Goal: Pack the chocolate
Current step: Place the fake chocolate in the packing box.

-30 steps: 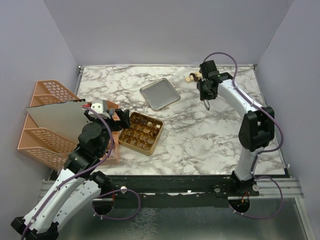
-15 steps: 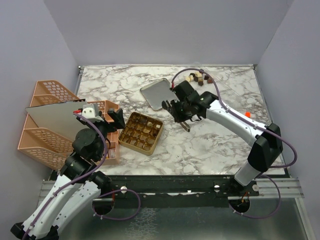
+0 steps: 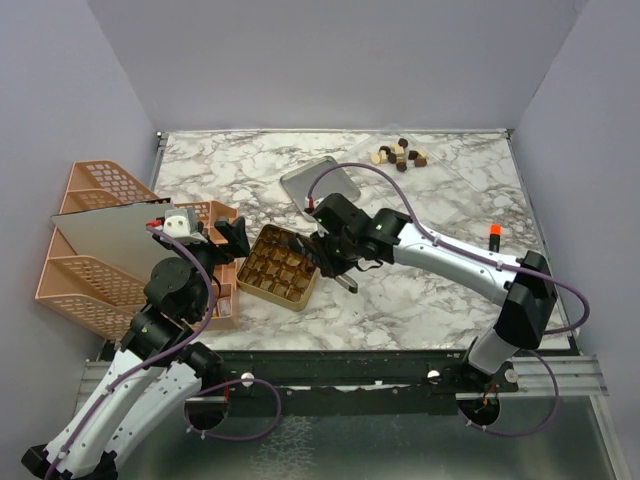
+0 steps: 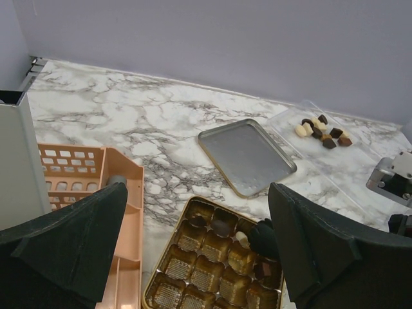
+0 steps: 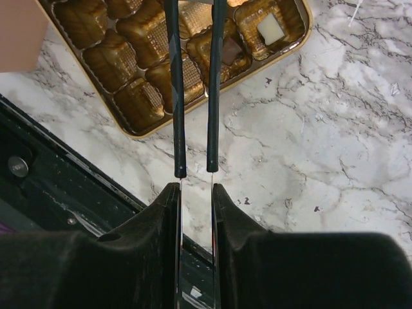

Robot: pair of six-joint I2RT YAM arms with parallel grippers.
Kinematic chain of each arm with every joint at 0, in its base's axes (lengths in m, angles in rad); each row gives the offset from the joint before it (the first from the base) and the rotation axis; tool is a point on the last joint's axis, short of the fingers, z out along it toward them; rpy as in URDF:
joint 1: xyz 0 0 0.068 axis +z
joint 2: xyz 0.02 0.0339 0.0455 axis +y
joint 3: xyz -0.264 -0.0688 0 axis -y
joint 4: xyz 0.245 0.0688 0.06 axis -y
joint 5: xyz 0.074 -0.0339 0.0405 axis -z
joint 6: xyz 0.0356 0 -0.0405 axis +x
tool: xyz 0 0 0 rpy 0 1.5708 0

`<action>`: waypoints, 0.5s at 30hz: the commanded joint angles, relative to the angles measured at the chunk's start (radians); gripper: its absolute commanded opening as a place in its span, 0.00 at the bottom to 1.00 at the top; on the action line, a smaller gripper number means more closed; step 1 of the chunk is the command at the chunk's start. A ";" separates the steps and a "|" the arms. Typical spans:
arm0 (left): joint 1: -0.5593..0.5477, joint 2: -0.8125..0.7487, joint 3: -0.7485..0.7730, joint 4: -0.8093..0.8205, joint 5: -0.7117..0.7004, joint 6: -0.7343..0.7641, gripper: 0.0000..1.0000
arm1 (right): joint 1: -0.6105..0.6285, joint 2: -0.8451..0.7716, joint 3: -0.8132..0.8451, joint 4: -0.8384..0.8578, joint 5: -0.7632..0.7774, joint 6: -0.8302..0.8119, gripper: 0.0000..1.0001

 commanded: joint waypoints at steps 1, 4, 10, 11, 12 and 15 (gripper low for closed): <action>0.001 -0.009 -0.008 0.018 -0.018 0.005 0.99 | 0.023 0.040 0.012 0.022 0.009 0.015 0.25; 0.002 -0.009 -0.008 0.018 -0.019 0.005 0.99 | 0.027 0.056 0.022 0.017 0.005 0.008 0.27; 0.003 -0.005 -0.009 0.019 -0.019 0.005 0.99 | 0.035 0.073 0.036 0.001 0.000 0.001 0.31; 0.003 -0.006 -0.007 0.019 -0.019 0.005 0.99 | 0.035 0.074 0.035 0.000 0.000 0.002 0.32; 0.003 -0.005 -0.008 0.019 -0.019 0.005 0.99 | 0.037 0.074 0.035 0.000 -0.002 0.002 0.33; 0.003 -0.005 -0.009 0.020 -0.019 0.005 0.99 | 0.037 0.074 0.035 0.001 0.005 0.006 0.34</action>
